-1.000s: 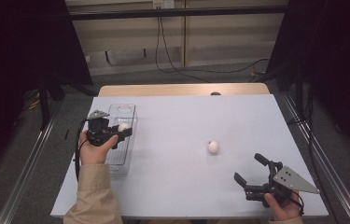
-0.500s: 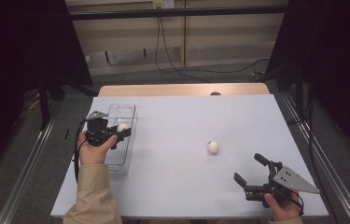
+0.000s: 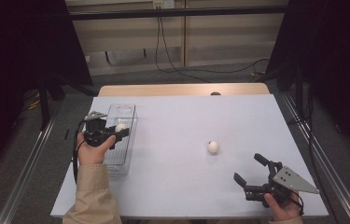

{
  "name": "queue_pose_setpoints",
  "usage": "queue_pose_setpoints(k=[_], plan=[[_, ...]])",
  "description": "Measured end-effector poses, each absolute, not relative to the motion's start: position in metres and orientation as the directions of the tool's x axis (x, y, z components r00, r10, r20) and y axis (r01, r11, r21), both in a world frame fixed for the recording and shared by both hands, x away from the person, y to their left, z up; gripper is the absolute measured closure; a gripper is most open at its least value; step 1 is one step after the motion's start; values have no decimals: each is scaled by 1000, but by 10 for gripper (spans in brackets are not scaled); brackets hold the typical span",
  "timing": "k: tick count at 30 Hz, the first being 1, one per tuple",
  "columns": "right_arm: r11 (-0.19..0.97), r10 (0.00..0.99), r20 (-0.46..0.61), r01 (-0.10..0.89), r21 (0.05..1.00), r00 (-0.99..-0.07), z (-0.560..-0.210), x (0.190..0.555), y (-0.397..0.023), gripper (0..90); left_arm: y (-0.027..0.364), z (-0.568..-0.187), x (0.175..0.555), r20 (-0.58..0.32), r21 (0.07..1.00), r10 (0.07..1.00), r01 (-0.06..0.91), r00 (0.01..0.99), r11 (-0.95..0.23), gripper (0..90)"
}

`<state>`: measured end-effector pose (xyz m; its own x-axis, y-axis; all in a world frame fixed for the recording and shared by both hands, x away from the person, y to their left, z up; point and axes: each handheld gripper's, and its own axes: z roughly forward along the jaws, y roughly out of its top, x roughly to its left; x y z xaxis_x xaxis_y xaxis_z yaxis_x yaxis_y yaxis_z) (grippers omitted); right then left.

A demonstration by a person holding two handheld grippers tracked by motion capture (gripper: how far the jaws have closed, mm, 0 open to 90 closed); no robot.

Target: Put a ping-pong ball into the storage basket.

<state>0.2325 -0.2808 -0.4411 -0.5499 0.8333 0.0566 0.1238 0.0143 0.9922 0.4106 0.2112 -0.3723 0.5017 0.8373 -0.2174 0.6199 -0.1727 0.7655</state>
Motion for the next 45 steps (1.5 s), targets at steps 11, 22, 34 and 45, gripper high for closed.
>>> queue_pose_setpoints(k=[11,22,34,45], plan=[[17,833,55,124,992,-551,-441,233,-281,13,214,-374,411,-200,763,849,621,489,-178,505],[18,833,54,124,992,-551,-441,233,-281,13,214,-376,412,-181,758,857,624,482,-190,505],[17,833,54,124,992,-551,-441,233,-281,13,215,-377,412,-172,755,865,627,471,-192,500],[18,832,54,124,992,-552,-441,233,-281,13,213,-375,411,-161,760,868,620,469,-194,443]])
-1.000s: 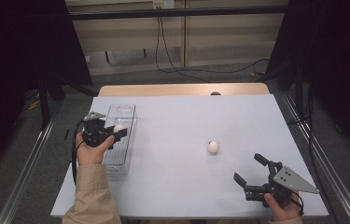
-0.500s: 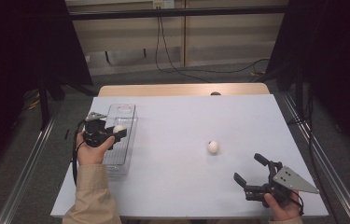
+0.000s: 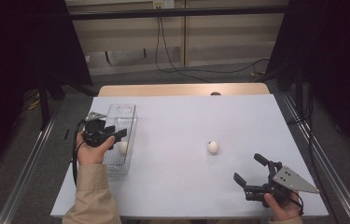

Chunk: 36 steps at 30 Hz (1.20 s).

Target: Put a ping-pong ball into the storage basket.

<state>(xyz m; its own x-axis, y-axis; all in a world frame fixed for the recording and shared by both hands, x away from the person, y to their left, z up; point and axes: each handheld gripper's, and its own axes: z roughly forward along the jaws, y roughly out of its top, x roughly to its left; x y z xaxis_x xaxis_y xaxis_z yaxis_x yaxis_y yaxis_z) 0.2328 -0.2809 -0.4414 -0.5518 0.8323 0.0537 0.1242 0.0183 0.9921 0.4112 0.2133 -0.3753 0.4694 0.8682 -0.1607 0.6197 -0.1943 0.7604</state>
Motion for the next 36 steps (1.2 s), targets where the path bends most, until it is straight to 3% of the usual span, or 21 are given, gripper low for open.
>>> queue_pose_setpoints(k=[14,36], plan=[[19,831,54,124,992,-553,-441,233,-281,14,191,-371,408,-175,776,837,595,519,-207,320],[16,830,55,124,992,-554,-441,233,-280,13,152,-370,405,-185,776,772,572,609,-265,231]])
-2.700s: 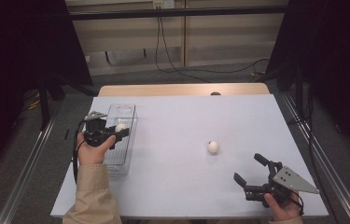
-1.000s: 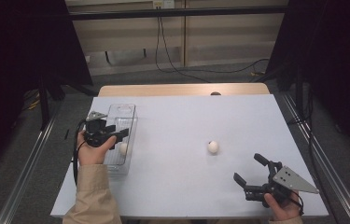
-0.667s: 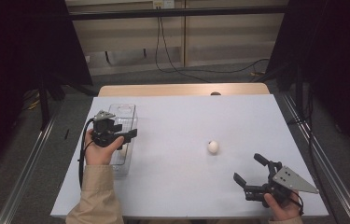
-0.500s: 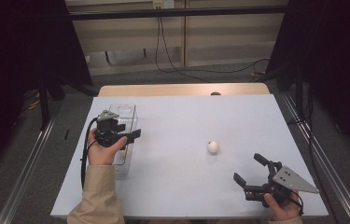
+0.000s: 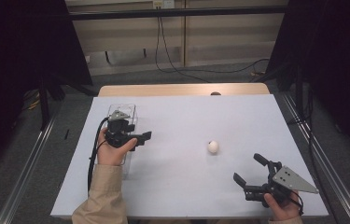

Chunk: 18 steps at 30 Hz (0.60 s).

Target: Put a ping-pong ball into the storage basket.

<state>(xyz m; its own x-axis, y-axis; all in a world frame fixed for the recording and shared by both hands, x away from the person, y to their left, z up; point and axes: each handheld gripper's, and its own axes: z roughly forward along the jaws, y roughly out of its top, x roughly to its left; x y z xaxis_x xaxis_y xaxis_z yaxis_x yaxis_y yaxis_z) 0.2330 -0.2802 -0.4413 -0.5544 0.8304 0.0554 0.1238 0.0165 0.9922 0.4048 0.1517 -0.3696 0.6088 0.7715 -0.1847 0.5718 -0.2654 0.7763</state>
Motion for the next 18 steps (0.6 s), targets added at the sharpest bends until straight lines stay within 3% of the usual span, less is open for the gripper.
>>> queue_pose_setpoints(k=[18], plan=[[18,830,55,125,992,-555,-441,233,-280,14,131,-375,405,-202,778,741,565,640,-275,142]])
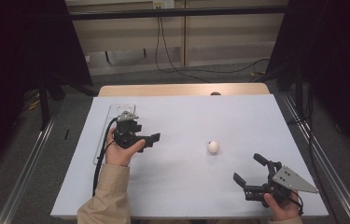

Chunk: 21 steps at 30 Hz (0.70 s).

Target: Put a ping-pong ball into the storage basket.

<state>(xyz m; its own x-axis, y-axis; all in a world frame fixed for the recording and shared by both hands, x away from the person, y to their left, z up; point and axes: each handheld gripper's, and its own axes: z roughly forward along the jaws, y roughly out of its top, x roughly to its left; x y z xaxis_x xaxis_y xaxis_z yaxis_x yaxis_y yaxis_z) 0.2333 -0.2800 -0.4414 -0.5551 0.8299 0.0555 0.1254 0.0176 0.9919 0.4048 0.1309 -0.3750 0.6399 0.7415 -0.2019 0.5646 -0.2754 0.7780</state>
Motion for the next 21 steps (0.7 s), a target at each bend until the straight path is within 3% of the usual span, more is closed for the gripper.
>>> queue_pose_setpoints(k=[21], plan=[[15,829,59,127,992,-557,-441,233,-281,13,114,-382,405,-213,781,716,556,665,-284,122]])
